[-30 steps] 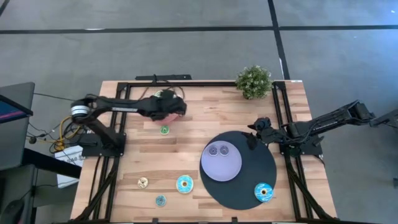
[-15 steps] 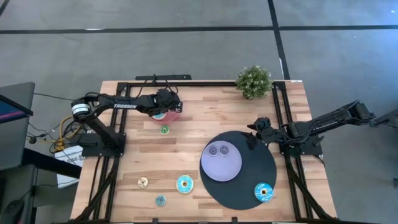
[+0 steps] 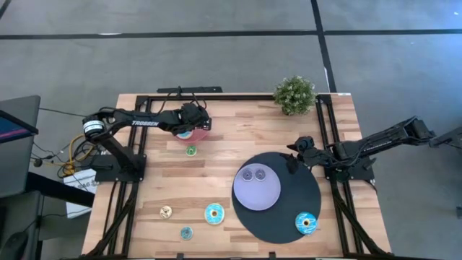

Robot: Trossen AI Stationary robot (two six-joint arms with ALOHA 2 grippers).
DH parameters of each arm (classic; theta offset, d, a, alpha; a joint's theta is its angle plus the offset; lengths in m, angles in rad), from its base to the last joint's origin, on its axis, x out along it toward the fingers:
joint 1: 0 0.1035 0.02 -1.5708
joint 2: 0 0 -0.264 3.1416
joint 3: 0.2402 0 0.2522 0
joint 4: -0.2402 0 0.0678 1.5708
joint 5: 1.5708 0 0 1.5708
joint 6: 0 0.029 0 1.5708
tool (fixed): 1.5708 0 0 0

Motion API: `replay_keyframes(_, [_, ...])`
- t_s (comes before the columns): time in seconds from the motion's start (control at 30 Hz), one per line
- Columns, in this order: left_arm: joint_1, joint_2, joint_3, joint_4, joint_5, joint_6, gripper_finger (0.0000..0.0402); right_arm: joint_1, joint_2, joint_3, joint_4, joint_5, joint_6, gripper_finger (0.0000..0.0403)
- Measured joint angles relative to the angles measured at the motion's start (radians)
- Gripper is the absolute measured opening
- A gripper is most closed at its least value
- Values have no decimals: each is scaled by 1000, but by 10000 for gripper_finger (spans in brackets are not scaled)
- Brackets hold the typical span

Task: Pick & Place donuts
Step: Put the big white donut on the pink plate

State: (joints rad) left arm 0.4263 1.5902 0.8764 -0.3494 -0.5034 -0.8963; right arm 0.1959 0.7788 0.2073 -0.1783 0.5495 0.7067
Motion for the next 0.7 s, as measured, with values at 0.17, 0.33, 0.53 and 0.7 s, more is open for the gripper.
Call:
replay_keyframes(0.17, [0,0,0,0,-5,0,146,0,0,0,0,0,0,244])
replay_keyframes(0.33, [0,0,0,0,0,1,146,0,0,0,0,0,0,244])
replay_keyframes(0.53, [0,0,0,0,2,12,157,0,0,0,0,0,0,244])
replay_keyframes(0.7, [0,0,0,-1,1,13,185,0,0,0,0,0,0,244])
